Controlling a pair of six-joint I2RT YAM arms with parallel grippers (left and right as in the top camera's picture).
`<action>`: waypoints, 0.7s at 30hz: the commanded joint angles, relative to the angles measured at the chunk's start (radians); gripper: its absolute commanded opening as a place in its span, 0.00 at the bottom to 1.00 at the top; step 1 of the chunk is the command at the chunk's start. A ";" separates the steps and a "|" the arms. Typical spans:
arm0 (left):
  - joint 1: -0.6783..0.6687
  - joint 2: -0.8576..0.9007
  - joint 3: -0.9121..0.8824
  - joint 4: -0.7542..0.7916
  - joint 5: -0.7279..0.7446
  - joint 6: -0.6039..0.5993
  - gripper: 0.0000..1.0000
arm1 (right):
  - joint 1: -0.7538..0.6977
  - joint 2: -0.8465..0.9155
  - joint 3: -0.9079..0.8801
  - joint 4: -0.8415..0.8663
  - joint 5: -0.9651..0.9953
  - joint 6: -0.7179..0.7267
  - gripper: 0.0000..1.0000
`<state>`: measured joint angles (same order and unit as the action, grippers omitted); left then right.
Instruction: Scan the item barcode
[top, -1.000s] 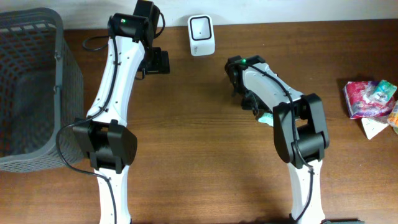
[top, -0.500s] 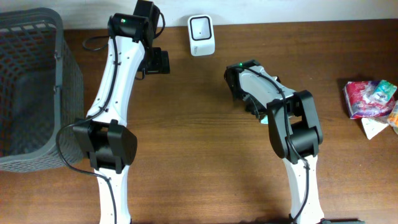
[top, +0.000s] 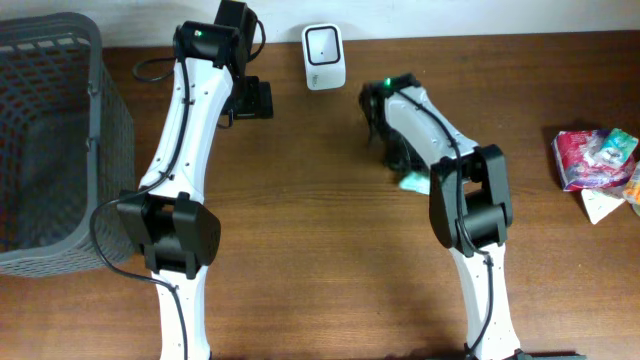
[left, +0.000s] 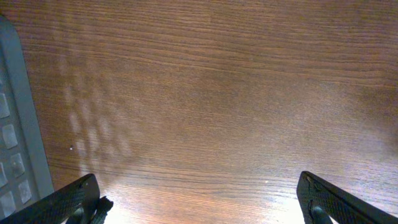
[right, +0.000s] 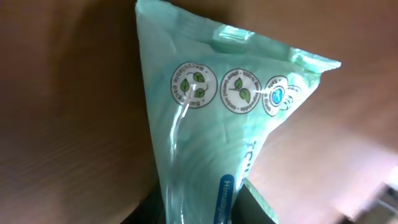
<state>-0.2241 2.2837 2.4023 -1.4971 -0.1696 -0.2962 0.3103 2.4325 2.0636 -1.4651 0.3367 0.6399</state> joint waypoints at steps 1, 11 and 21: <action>-0.002 0.009 0.013 0.000 -0.008 -0.010 0.99 | 0.002 0.007 0.171 -0.029 -0.453 -0.283 0.19; -0.002 0.009 0.013 0.000 -0.008 -0.010 0.99 | 0.002 0.010 0.094 0.066 -1.185 -0.633 0.19; -0.002 0.009 0.013 0.000 -0.008 -0.010 0.99 | -0.162 0.011 -0.167 0.185 -1.263 -0.627 0.36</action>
<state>-0.2241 2.2837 2.4023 -1.4967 -0.1692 -0.2962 0.2157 2.4416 1.9221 -1.2804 -0.9218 0.0250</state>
